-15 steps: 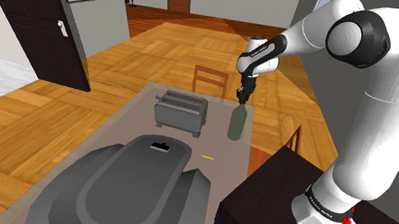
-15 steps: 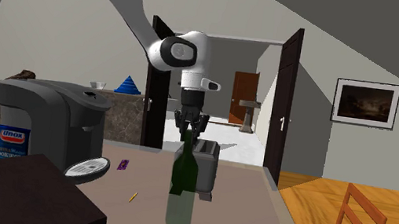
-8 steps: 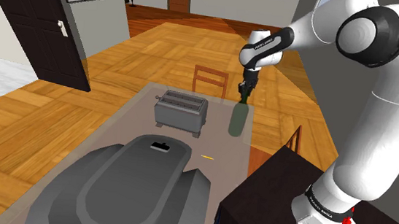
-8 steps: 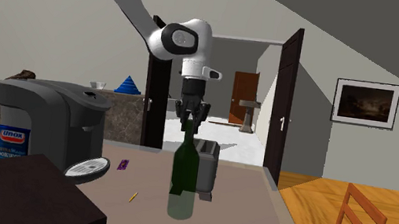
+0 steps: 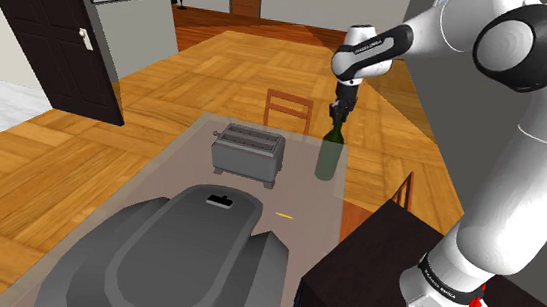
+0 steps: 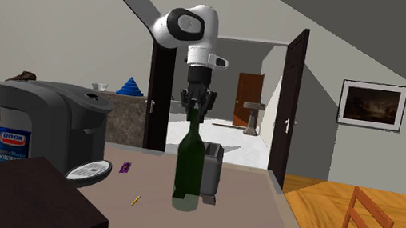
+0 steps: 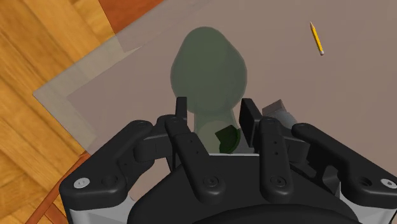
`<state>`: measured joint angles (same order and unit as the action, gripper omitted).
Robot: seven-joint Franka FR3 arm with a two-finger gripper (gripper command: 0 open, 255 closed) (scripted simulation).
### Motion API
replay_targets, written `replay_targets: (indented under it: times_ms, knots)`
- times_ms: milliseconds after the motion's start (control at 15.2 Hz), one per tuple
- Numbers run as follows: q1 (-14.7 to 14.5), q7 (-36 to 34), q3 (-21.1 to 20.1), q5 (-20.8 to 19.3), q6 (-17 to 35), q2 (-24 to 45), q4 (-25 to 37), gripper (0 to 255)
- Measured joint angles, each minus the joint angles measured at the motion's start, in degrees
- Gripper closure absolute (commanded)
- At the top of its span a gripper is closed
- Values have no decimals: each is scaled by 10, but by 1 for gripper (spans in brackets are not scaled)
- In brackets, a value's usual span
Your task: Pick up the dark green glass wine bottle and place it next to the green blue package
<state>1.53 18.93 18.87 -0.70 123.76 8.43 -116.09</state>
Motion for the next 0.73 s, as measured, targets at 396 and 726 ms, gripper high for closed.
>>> replay_targets:
  times_ms: [396,726]
  knots:
    - [-2,-4,1,-8,-40,-23,18,255]
    - [-3,-5,1,-12,-79,-35,46,255]
